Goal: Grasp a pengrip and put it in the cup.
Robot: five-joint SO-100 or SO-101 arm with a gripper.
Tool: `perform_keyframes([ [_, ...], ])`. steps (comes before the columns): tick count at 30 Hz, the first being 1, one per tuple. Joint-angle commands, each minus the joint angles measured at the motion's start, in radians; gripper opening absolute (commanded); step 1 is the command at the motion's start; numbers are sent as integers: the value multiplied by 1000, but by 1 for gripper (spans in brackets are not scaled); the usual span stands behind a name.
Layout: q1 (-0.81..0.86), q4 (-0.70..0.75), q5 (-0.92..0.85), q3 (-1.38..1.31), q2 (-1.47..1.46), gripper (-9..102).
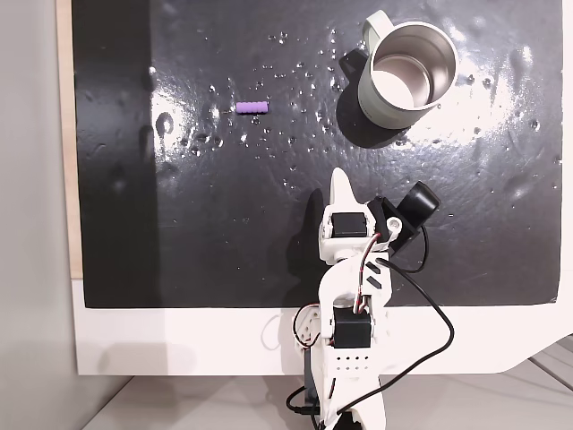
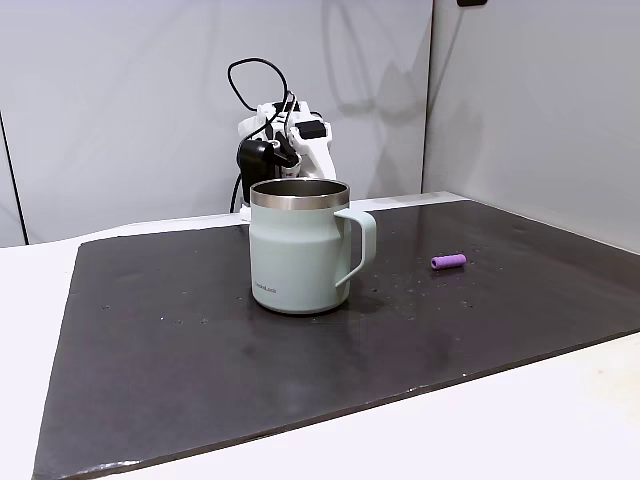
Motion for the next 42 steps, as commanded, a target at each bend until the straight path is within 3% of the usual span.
perform_keyframes([
  [1, 2, 5, -3, 41, 15, 0],
  [14, -2, 5, -3, 40, 15, 0],
  [22, -101, 140, 12, -155, -8, 6],
  [33, -242, 270, 43, -561, -442, 16],
  [42, -261, 416, 101, -914, -778, 25],
])
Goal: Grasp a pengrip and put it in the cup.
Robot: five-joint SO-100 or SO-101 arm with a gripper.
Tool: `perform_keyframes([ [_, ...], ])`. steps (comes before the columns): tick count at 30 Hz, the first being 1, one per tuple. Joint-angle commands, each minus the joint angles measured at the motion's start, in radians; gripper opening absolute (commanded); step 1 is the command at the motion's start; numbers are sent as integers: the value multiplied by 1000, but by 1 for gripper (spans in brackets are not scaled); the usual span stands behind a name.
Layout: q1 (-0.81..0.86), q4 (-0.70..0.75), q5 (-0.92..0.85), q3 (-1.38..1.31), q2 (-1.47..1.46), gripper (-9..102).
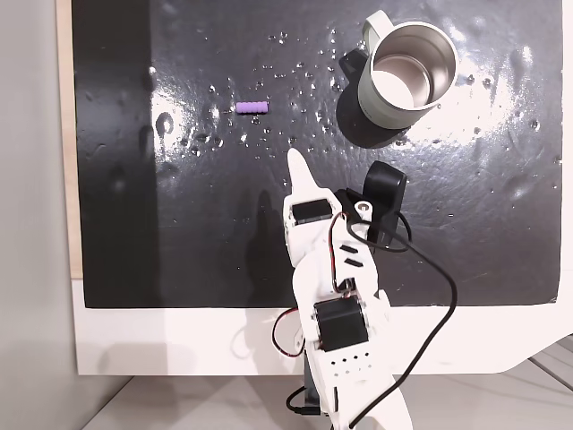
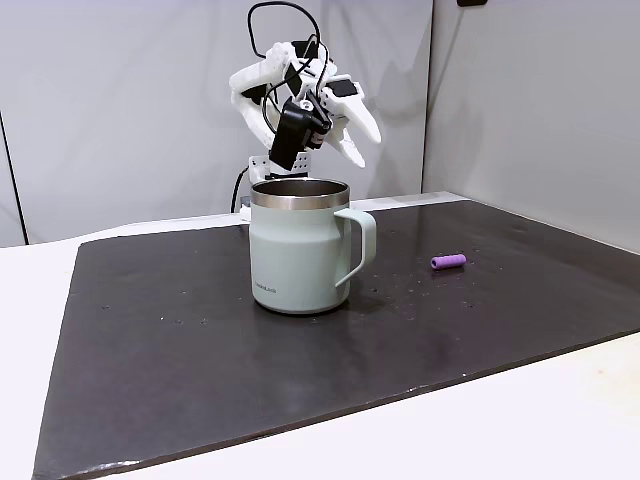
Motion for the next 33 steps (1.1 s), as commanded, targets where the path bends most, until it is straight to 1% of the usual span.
perform_keyframes([
  [1, -5, 32, 32, -175, -114, 25],
  [12, -60, 143, 175, -561, -601, 24],
  [18, -77, 235, 210, -845, -867, 24],
  [27, -120, 434, 301, -1345, -1299, 26],
  [33, -140, 443, 301, -1468, -1462, 26],
])
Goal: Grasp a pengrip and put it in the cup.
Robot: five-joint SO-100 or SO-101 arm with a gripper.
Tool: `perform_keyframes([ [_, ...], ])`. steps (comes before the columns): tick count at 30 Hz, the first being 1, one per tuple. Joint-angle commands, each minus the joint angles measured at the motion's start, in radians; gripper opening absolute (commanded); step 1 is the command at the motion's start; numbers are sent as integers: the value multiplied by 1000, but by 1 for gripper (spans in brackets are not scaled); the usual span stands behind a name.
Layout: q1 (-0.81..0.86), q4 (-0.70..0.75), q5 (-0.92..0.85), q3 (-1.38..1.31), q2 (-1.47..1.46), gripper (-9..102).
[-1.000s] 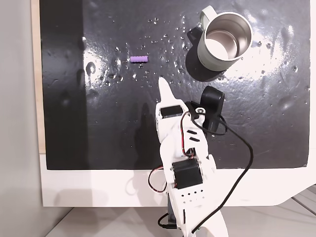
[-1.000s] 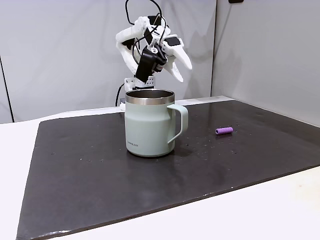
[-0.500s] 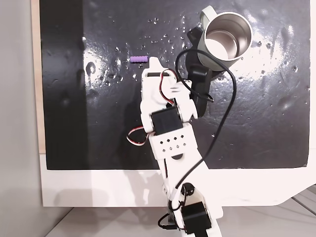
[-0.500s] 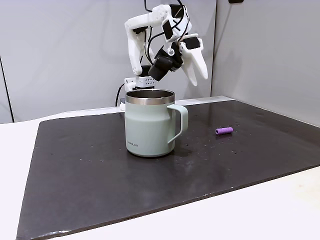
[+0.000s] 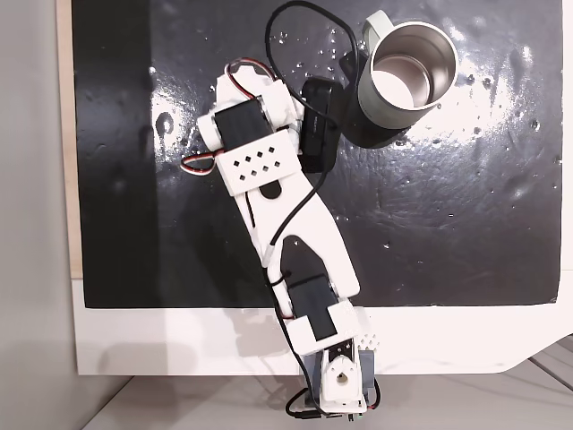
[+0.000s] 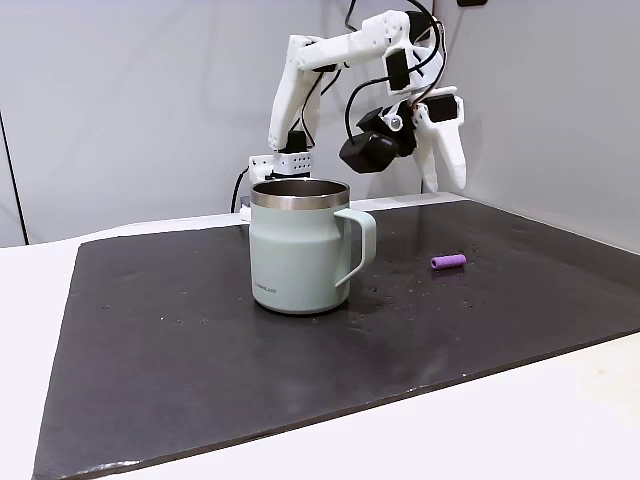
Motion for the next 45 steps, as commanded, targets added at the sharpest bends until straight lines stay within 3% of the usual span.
perform_keyframes([
  [1, -9, 15, 0, -103, -58, 26],
  [26, 37, -199, -20, -133, -336, 20],
  [37, 44, -235, -25, -132, -370, 1],
  [45, 69, -192, -18, -193, -333, 0],
])
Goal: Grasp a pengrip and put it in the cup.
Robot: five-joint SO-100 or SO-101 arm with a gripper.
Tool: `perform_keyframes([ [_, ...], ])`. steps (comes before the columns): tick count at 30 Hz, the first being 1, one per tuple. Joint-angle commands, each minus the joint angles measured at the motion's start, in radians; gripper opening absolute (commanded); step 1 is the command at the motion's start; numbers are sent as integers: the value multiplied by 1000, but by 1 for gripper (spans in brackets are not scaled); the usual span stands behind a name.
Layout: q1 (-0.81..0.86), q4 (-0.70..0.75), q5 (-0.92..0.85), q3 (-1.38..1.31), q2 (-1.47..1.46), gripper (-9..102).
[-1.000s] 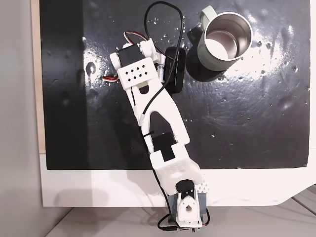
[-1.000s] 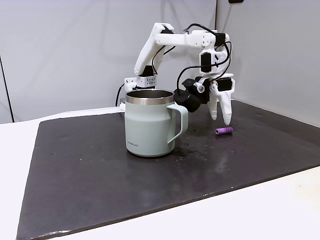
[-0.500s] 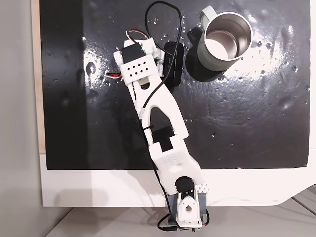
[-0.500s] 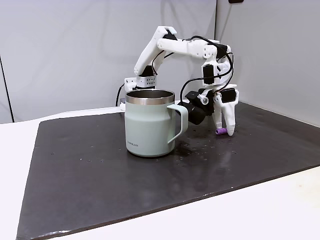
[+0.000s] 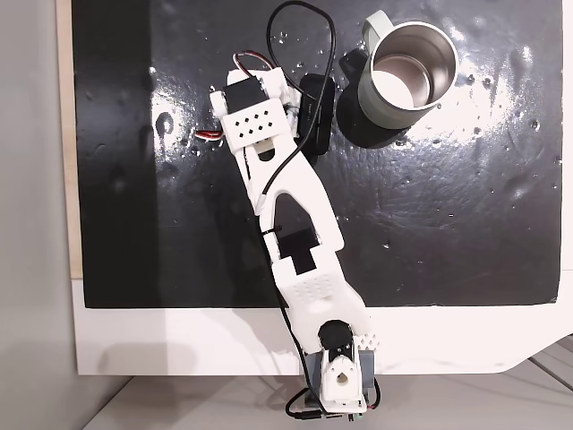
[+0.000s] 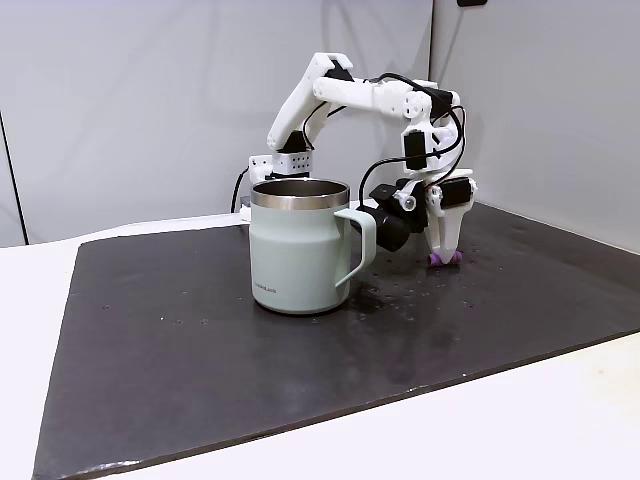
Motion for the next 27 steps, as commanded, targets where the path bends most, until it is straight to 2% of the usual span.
perform_keyframes([
  [1, 37, 38, -11, -127, 55, 0],
  [12, 61, 249, -52, -362, 264, 0],
  [27, 107, 302, -66, -482, 459, 0],
])
